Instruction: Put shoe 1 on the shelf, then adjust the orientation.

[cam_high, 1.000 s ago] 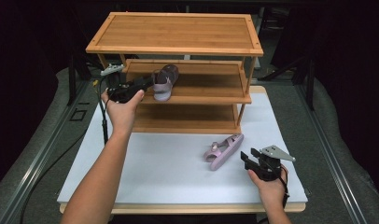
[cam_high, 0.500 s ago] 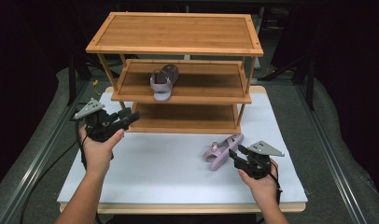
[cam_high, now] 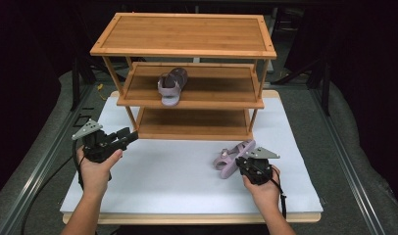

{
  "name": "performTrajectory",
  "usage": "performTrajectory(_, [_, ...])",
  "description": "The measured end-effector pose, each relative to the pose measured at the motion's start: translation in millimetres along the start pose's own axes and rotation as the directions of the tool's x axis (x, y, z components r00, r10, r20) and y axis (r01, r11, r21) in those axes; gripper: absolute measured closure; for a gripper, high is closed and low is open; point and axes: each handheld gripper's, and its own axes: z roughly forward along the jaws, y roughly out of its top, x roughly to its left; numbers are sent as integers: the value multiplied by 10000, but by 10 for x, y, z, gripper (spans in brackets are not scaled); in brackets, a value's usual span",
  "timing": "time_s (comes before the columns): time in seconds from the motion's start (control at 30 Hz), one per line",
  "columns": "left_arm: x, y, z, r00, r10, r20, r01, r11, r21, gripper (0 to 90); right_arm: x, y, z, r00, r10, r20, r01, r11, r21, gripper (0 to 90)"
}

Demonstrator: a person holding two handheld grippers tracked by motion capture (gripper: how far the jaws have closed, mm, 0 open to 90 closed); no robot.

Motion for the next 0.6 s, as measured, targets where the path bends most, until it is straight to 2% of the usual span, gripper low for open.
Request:
performTrajectory(0.1, [16,-1,-22,9999,-114,2,114,9999,-92,551,-13,-23,-25,10000,44,15,-44,9999,116,810])
performTrajectory(0.17, [17,5,-26,9999,-158,17,158,9998,-145,550,-27,-14,-59,9995,263,180,-259,9995,-191,786])
performTrajectory(0.2, [13,7,-23,9999,-143,38,144,9998,-154,549,-36,1,-72,9988,480,130,-474,9981,-392,785])
performTrajectory(0.23, [11,5,-21,9999,-134,54,135,9998,-149,548,-44,19,-76,9978,650,-113,-656,9961,-585,781])
performTrajectory(0.33, [12,-10,-9,9998,-170,80,170,9998,-92,546,-15,52,-20,9984,459,-331,-479,9968,-640,772])
performTrajectory(0.43, [24,-19,-11,9997,-213,99,214,9997,-81,538,8,58,-4,9996,260,-98,-264,9984,-507,783])
performTrajectory(0.5, [35,-19,-14,9996,-257,104,259,9996,-106,536,-3,54,-16,9995,274,-136,-279,9988,-393,781])
performTrajectory(0.6, [40,-20,-12,9996,-271,111,272,9996,-80,535,-12,65,-65,9987,500,-94,-506,9965,-669,769])
